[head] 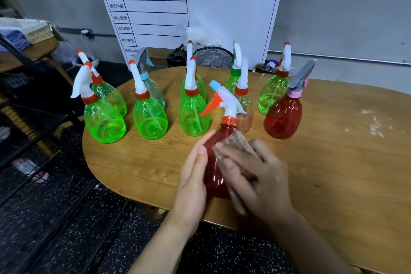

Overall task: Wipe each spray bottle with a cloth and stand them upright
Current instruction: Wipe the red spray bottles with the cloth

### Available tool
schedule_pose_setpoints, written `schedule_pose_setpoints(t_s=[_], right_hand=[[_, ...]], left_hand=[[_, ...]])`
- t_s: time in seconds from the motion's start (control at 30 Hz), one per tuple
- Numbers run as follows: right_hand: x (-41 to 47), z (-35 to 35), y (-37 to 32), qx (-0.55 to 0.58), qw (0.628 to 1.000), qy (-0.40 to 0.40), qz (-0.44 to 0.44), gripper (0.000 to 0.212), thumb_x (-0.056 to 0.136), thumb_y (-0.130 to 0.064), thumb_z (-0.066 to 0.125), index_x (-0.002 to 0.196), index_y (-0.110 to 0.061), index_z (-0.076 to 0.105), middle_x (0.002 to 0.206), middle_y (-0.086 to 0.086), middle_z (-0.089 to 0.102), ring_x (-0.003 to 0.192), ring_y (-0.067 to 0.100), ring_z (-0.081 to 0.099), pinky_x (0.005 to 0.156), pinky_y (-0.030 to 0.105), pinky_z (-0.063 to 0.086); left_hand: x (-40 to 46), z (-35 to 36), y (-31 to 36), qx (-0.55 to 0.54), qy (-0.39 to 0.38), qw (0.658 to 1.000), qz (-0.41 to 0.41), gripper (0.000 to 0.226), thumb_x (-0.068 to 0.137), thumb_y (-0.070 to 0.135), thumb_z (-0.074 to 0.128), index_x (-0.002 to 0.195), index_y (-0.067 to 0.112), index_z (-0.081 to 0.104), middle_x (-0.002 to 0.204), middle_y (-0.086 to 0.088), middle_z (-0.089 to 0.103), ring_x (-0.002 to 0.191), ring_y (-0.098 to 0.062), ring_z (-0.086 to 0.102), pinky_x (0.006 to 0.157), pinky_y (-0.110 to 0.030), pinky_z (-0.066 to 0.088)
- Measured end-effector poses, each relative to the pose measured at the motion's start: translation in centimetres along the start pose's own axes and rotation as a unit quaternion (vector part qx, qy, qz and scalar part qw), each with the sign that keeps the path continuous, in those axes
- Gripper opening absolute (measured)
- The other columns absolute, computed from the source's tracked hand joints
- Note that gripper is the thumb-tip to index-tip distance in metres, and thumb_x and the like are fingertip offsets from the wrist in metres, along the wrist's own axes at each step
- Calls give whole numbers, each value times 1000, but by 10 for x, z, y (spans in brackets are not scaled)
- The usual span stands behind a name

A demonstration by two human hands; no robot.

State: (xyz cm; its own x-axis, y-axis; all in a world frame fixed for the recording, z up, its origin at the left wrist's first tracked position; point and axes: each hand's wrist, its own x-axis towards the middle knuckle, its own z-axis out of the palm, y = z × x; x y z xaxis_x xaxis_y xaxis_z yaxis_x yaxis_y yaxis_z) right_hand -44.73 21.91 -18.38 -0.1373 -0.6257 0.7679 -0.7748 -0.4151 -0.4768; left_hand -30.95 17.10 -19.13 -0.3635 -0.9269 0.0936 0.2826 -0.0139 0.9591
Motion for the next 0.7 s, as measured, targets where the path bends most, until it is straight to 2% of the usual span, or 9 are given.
schedule_pose_setpoints(t_s=[0.07, 0.17, 0.27, 0.33, 0.4, 0.5, 0.57, 0.63, 0.7], right_hand=[[9, -4, 7, 32, 998, 20, 50, 26, 98, -30, 62, 121, -26, 75, 91, -24, 46, 75, -7, 52, 68, 4, 36], [13, -7, 14, 91, 993, 18, 78, 24, 99, -24, 64, 119, -18, 78, 90, -20, 52, 77, -1, 56, 70, 10, 40], [16, -9, 16, 186, 967, 74, 160, 23, 101, -15, 61, 118, -14, 77, 95, 1, 69, 86, 10, 64, 78, 16, 47], [19, -12, 16, 208, 951, 110, 200, 24, 102, -12, 59, 117, -15, 77, 106, 3, 75, 100, 6, 67, 89, 14, 47], [21, -15, 17, 215, 945, 117, 215, 23, 102, -13, 59, 116, -17, 77, 109, 4, 76, 104, 5, 67, 92, 15, 47], [19, -14, 18, 217, 947, 108, 211, 22, 102, -15, 61, 117, -15, 77, 104, 9, 73, 97, 8, 67, 87, 16, 48], [18, -13, 20, 206, 953, 89, 204, 23, 102, -17, 62, 119, -15, 77, 97, 10, 68, 87, 10, 64, 79, 16, 48], [16, -12, 19, 189, 962, 58, 187, 24, 101, -16, 64, 121, -17, 77, 93, 3, 63, 78, 3, 58, 71, 13, 45], [11, -9, 14, 165, 976, 23, 143, 23, 100, -17, 66, 121, -18, 77, 96, -17, 59, 79, -3, 58, 70, 9, 43]], left_hand=[[-3, 1, -1, 21, -23, 1000, -1, 51, 104, 47, 47, 145, 18, 58, 144, -2, 67, 138, -20, 59, 122, -48, 41], [-6, 1, 0, 21, -51, 998, -8, 81, 86, 65, 75, 150, 21, 53, 148, -3, 64, 141, -22, 56, 121, -47, 41], [-5, 1, 0, -33, -69, 996, -38, 88, 75, 55, 89, 151, 30, 52, 148, -4, 63, 141, -26, 57, 120, -55, 40], [-5, 2, 1, -66, -70, 994, -44, 78, 82, 46, 85, 151, 33, 52, 148, -3, 63, 140, -27, 58, 119, -58, 41], [-5, 7, 3, -92, -66, 992, -53, 65, 90, 34, 72, 152, 34, 51, 146, -2, 65, 138, -25, 60, 116, -54, 46], [-8, 16, 5, -94, -70, 991, -60, 50, 100, 28, 60, 150, 32, 52, 143, 1, 68, 135, -19, 62, 114, -42, 47], [-9, 21, 4, -80, -72, 992, -63, 48, 100, 30, 49, 148, 32, 54, 143, 3, 68, 136, -17, 61, 116, -39, 45], [-8, 21, 2, -65, -57, 995, -57, 48, 100, 32, 47, 147, 32, 55, 144, 3, 67, 137, -17, 61, 117, -42, 45], [-6, 17, 1, -49, -37, 997, -51, 48, 101, 33, 46, 147, 31, 56, 145, 0, 67, 138, -20, 60, 121, -50, 42]])
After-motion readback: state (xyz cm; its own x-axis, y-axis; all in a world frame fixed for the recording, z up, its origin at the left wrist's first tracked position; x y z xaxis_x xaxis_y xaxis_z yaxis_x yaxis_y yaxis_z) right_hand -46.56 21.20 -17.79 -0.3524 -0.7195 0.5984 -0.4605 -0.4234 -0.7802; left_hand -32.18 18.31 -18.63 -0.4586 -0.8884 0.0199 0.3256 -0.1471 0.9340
